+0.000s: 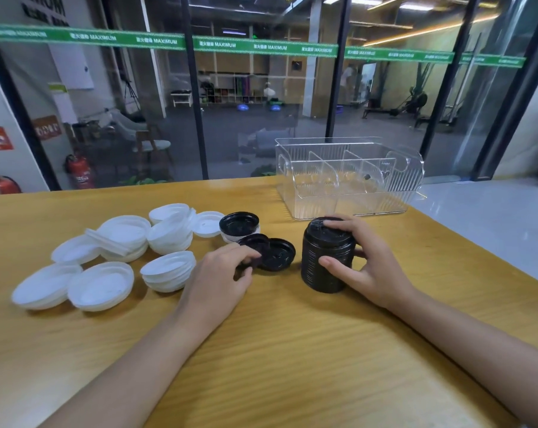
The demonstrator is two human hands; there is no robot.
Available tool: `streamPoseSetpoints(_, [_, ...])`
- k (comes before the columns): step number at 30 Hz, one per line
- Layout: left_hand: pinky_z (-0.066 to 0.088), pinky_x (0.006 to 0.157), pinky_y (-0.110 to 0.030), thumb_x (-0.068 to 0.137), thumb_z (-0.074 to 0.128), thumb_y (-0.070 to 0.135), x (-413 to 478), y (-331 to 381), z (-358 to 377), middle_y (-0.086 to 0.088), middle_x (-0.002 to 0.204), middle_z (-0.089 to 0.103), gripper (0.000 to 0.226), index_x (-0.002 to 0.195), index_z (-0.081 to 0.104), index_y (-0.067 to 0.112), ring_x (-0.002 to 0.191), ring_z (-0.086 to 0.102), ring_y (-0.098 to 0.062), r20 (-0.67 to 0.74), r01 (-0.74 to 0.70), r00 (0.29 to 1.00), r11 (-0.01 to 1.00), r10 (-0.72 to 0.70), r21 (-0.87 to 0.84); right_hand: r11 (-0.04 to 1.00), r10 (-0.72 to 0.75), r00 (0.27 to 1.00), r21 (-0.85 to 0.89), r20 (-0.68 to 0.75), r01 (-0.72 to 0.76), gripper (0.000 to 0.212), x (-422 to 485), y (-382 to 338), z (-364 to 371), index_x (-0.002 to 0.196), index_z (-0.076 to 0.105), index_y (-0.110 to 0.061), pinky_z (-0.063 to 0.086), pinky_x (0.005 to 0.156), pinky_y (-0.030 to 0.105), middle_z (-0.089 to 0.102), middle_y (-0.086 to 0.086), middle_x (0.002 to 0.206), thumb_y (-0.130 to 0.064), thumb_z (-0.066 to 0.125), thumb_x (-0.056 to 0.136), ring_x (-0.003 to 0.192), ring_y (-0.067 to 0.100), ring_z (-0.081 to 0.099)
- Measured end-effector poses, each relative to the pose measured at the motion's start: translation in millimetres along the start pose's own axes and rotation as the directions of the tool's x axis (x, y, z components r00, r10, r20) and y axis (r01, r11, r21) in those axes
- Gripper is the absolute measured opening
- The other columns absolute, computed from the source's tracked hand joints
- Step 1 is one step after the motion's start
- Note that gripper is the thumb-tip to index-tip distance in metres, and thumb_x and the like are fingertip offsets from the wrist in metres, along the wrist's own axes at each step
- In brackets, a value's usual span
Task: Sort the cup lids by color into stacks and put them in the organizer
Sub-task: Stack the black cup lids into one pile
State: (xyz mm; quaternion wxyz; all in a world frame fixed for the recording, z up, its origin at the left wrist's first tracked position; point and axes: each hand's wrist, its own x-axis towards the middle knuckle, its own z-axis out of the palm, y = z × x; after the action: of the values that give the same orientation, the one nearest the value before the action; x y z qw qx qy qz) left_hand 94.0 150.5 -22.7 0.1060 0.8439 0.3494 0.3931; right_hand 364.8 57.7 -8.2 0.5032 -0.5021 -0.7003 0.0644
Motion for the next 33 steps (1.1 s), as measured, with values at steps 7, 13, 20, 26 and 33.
streamPoseSetpoints(7, [0.059,0.083,-0.031,0.089,0.080,0.007,1,10,-1,0.014,0.098,0.067,0.024,0.108,0.078,0.021,0.092,0.066,-0.006,-0.081,-0.027,0.997,0.995,0.019,-0.098,0.998,0.050,0.999,0.024,0.005,-0.050,0.047,-4,-2,-1,0.133,0.060,-0.036,0.051,0.094,0.012,0.054,-0.021,0.148,-0.042,0.079,0.090,0.135,0.007,0.057])
streamPoseSetpoints(13, [0.060,0.085,-0.020,0.093,0.078,0.012,8,28,-4,0.019,0.109,0.076,0.043,0.132,0.070,0.028,0.099,0.073,-0.002,-0.145,0.186,0.948,0.861,-0.285,-0.473,0.998,0.045,0.999,0.033,0.025,-0.046,0.051,-6,-7,0,0.136,0.057,-0.035,0.053,0.096,0.019,0.062,-0.013,0.139,-0.037,0.078,0.089,0.128,0.015,0.063])
streamPoseSetpoints(20, [0.065,0.085,-0.037,0.099,0.069,0.004,11,42,-5,-0.003,0.112,0.078,0.054,0.146,0.059,0.028,0.100,0.078,-0.021,0.039,0.232,0.941,0.558,-0.335,-0.796,0.997,0.059,0.997,0.054,0.053,-0.062,0.072,-7,-9,4,0.152,0.042,-0.039,0.052,0.100,0.020,0.061,-0.017,0.142,-0.033,0.078,0.090,0.130,0.011,0.063])
streamPoseSetpoints(26, [0.060,0.070,-0.033,0.101,0.067,0.006,12,46,-5,-0.004,0.115,0.079,0.028,0.125,0.060,0.017,0.088,0.077,-0.023,0.079,0.221,0.963,0.583,-0.258,-0.782,0.998,-0.012,0.994,0.065,0.107,0.005,0.080,-9,-15,11,0.159,0.032,-0.035,0.049,0.107,0.023,0.055,-0.024,0.147,-0.029,0.075,0.092,0.135,0.011,0.059])
streamPoseSetpoints(33, [0.059,0.073,-0.026,0.109,0.056,0.018,10,51,2,0.002,0.120,0.069,0.028,0.127,0.073,0.031,0.095,0.072,-0.017,0.075,0.206,0.974,0.697,-0.214,-0.686,0.994,-0.062,0.989,0.094,0.135,0.050,0.073,-10,-21,16,0.156,0.036,-0.026,0.049,0.107,0.024,0.055,-0.018,0.148,-0.031,0.074,0.094,0.135,0.014,0.059])
